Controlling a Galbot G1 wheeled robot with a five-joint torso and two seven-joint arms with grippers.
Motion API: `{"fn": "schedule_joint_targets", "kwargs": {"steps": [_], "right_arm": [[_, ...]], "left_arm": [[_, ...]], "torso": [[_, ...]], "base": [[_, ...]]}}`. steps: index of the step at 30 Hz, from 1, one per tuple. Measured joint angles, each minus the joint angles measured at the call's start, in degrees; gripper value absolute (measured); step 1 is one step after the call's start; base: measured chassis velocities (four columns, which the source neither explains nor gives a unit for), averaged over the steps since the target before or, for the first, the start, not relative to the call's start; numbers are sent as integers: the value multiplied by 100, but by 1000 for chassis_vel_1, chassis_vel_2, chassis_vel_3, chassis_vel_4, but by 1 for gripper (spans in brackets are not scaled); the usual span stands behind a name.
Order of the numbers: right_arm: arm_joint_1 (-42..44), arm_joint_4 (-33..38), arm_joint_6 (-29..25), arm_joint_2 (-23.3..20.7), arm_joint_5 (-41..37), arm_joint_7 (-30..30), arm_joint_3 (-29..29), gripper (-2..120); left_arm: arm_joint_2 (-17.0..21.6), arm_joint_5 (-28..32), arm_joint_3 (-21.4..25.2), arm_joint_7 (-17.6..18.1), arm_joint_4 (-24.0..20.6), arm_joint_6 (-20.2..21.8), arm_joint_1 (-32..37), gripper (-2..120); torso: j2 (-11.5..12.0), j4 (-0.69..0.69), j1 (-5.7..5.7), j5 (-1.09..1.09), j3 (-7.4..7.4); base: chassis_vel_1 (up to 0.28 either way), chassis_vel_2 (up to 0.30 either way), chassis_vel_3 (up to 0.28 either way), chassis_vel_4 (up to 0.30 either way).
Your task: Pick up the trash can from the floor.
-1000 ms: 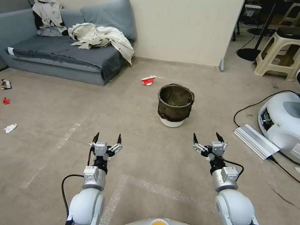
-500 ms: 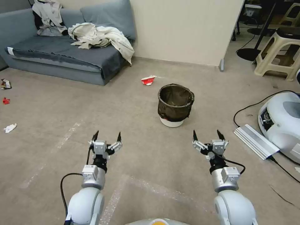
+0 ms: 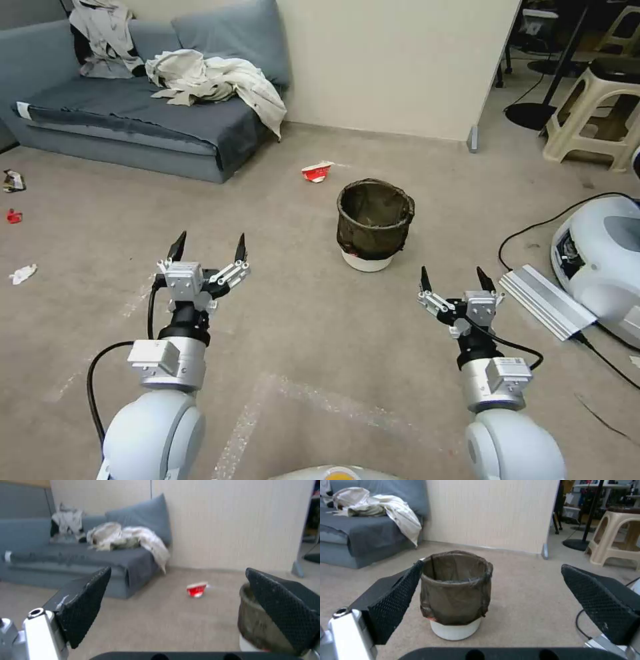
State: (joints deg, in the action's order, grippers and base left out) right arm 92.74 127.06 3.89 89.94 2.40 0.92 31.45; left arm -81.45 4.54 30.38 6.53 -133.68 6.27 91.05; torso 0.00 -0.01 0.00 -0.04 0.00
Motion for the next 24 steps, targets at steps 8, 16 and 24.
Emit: {"fn": "schedule_joint_targets", "kwargs": {"steps": [8,16,24], "right_arm": [[30,60,68,59,-26,-2,-27,100],[71,111,106,104,-27,-1,-53,100],[112,118,101,137,18,-2,-60,100]], "left_arm": [[-62,97,-4,24,302,-270,190,100],[-57,176,-13,26,364,-403,240,100],[-35,270,-46,85,365,-393,218,100]], "torso": [[0,1,0,4,0],[0,1,0,4,0],[0,1,0,4,0]], "base": [[0,0,0,0],[0,0,0,0],[0,0,0,0]]}}
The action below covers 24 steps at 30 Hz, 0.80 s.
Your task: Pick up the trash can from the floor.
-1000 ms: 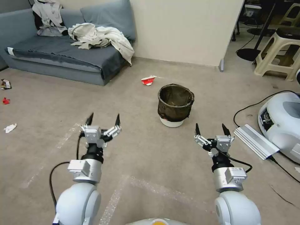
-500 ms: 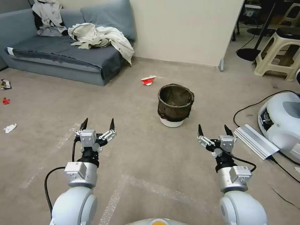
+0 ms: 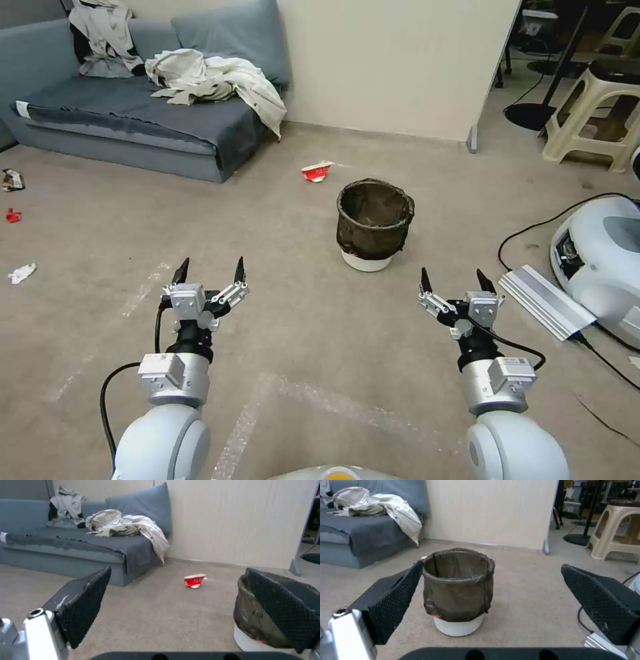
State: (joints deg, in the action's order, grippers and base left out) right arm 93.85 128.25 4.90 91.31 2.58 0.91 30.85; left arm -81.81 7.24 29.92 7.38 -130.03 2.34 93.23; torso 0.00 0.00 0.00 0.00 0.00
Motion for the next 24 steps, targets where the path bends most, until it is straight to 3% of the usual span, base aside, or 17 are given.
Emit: {"fn": "schedule_joint_targets", "kwargs": {"steps": [24], "right_arm": [[12,21,-33,33,92,-9,-53,100]], "left_arm": [[36,-118,7,-43,7,-64,-3,100]], "torso": [[0,0,0,0,0]], "base": [[0,0,0,0]]}}
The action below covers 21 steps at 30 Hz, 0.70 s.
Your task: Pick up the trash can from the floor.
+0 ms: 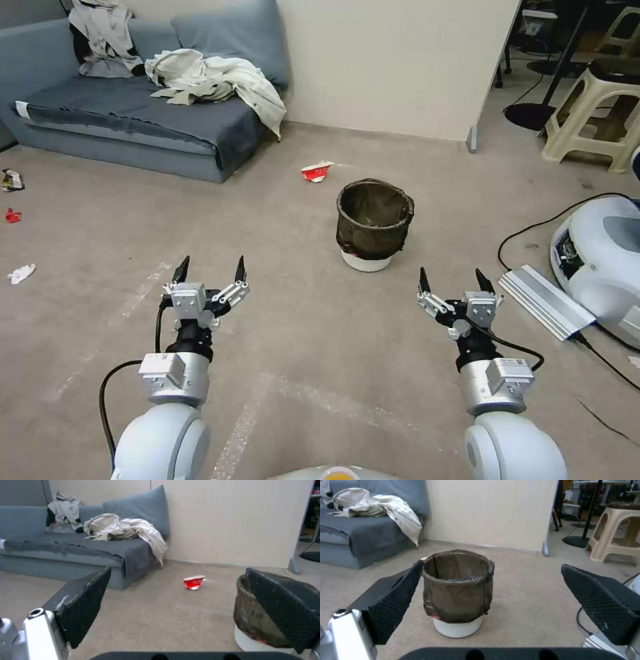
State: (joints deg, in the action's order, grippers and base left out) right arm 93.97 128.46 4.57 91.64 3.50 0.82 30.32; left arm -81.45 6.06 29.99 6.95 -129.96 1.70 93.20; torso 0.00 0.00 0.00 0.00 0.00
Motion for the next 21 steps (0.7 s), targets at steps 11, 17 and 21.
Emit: {"fn": "schedule_joint_targets", "kwargs": {"steps": [11,17,21], "right_arm": [[0,19,11,-13,1,-1,-5,100],[0,24,15,-13,2,-3,-14,100],[-2,24,16,-11,6,-5,-24,100]], "left_arm": [[-8,-23,-23,-1,0,-11,-2,100],[-14,-36,-26,-1,1,-18,1,100],[-15,-39,-25,-1,1,-21,2,100]], "torso": [[0,-1,0,0,0],[0,0,0,0,0],[0,0,1,0,0]], "base": [[-5,-2,-2,-4],[0,0,0,0],[0,0,0,0]]}}
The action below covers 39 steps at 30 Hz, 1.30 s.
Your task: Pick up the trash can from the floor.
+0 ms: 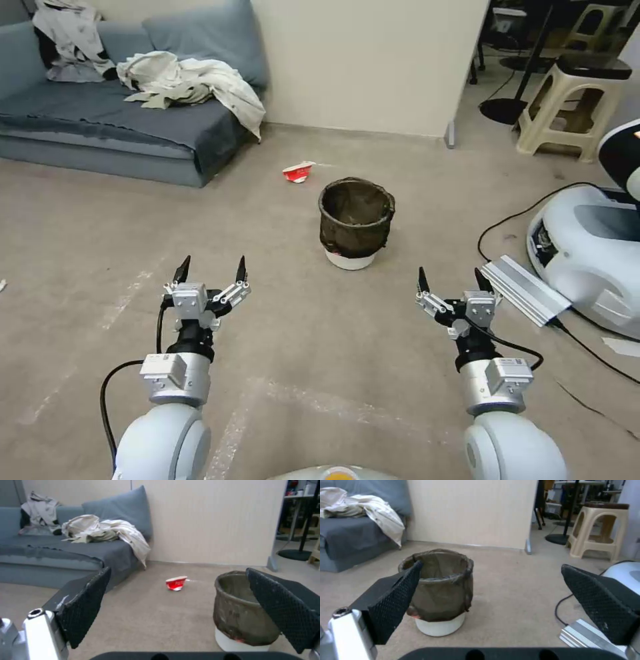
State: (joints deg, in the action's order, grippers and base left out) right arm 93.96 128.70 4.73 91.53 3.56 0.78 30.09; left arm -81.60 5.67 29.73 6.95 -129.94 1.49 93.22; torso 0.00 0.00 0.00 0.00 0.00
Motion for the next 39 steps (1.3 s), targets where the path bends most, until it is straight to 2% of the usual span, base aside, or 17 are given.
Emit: {"fn": "schedule_joint_targets", "kwargs": {"steps": [33,39], "right_arm": [[-8,-31,39,-6,-12,-26,-7,100],[8,-36,37,-2,-12,-26,-9,100]], "left_arm": [[-8,78,9,52,140,-98,-107,100],[5,76,7,52,150,-90,-133,100]], "torso": [[0,0,0,0,0],[0,0,0,1,0]], "base": [[-2,-3,-4,-4],[-97,89,89,-88]]}}
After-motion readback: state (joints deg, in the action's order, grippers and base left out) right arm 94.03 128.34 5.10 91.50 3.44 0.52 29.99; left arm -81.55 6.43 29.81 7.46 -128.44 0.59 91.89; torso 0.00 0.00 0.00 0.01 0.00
